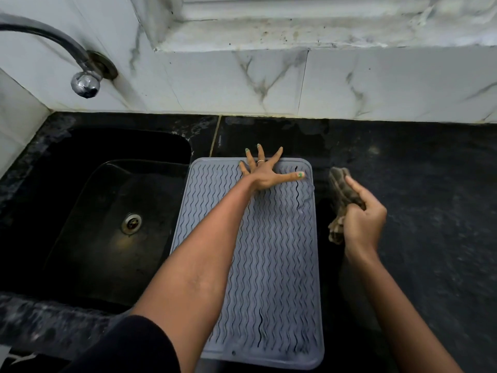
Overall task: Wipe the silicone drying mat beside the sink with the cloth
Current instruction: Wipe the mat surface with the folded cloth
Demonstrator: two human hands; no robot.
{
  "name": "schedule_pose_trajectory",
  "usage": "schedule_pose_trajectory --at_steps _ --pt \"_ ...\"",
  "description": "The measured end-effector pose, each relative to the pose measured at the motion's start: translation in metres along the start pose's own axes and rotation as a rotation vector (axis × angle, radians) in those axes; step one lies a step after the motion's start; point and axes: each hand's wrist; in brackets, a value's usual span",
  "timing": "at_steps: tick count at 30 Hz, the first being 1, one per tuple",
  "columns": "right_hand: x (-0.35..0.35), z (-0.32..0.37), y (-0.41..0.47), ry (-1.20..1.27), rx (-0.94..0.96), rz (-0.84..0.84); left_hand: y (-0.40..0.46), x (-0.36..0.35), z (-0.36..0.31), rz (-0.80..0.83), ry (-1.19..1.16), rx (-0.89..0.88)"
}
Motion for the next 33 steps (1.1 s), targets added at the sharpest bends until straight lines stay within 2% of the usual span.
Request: schedule_pose_trajectory --at_steps 3,7,9,13,18,23,25,27,29,31,33 --pt "-0.014 0.005 0.013 -0.024 0.019 -0.043 0.002 -0.001 0.002 0.042 0.137 0.01" --pt "-0.039 -0.004 0.016 -0.258 0.118 0.022 0.004 -0.011 -0.001 -0.015 0.305 0.03" --pt "-0.05 -0.016 0.016 -0.404 0.178 0.088 0.005 -0.012 -0.002 -0.033 0.307 0.041" --pt "-0.062 -0.038 0.009 -0.959 0.404 0.316 0.003 -0.011 -0.003 -0.065 0.249 0.047" --pt "-0.037 -0.048 -0.031 -1.175 0.555 0.342 -0.002 -0.01 -0.007 -0.073 0.187 0.04" --pt "0.013 -0.053 -0.111 -1.194 0.64 0.351 -0.003 -0.011 -0.007 -0.083 0.148 0.031" --pt "0.026 -0.046 -0.123 -1.191 0.589 0.408 -0.002 -0.012 -0.006 -0.082 0.159 0.026" --pt "0.026 -0.027 -0.11 -1.087 0.467 0.407 -0.001 -0.012 -0.006 -0.076 0.169 0.033" --pt "0.008 -0.005 -0.081 -0.855 0.384 0.284 0.001 -0.01 -0.007 -0.063 0.173 0.039" --pt "-0.023 0.008 -0.042 -0.726 0.435 0.123 0.001 -0.01 -0.006 -0.058 0.188 0.04" --pt "-0.061 0.011 -0.002 -0.803 0.471 0.17 0.0 -0.01 -0.004 -0.077 0.2 0.035"
Point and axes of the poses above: each hand's wrist, its own y-axis towards the middle knuckle, its own x-axis out of the back of the hand, z = x × y, and after that the axes turned 3 degrees about x, right-handed
